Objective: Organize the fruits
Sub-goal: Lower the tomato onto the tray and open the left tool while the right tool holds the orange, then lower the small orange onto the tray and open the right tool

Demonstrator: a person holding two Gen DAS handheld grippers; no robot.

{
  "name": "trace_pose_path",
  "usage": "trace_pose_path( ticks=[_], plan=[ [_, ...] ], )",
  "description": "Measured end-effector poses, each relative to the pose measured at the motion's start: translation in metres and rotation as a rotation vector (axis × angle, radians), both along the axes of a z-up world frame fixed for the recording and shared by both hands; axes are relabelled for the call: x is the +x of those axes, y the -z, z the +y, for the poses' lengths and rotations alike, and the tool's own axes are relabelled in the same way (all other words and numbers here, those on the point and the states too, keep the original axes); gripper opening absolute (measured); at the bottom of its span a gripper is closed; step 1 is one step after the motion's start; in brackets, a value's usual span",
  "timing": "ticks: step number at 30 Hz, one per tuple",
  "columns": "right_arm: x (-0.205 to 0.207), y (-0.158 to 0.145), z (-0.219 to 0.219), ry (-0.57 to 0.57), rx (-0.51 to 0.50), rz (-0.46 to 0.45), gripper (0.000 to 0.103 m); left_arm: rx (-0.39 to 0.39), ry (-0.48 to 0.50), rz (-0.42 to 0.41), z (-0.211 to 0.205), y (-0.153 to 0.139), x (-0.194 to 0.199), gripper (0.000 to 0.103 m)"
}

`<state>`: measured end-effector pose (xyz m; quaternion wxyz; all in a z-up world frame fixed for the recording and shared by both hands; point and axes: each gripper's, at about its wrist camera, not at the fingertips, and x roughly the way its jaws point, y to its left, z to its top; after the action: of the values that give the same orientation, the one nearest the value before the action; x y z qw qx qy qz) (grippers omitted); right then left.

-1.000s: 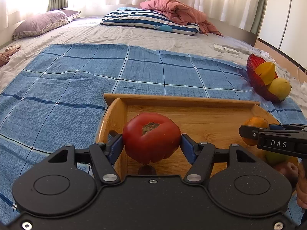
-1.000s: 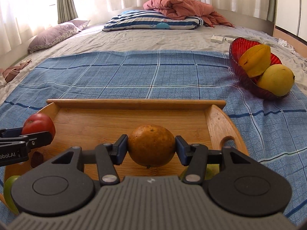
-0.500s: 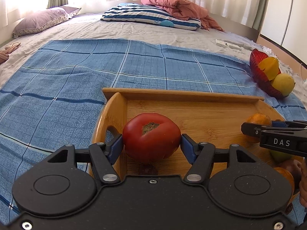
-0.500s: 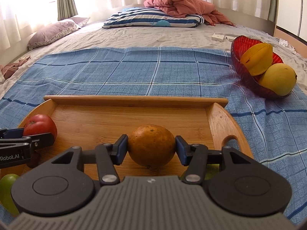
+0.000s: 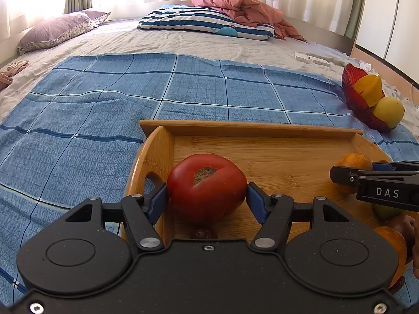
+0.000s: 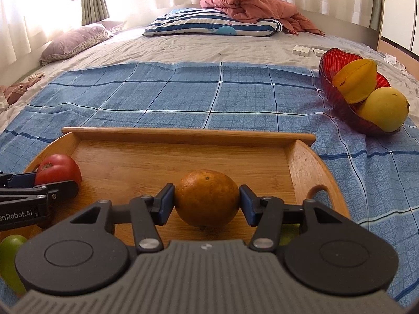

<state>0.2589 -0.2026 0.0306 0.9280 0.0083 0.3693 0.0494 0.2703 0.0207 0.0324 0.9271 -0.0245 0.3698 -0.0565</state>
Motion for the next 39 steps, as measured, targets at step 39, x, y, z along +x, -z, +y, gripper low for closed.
trace_pose_path(
  ticks=[39],
  plan=[
    [-0.021, -0.003, 0.020, -0.110, -0.165, 0.041, 0.069, 0.048, 0.019, -0.036, -0.005, -0.001, -0.009, 0.082]
  ],
)
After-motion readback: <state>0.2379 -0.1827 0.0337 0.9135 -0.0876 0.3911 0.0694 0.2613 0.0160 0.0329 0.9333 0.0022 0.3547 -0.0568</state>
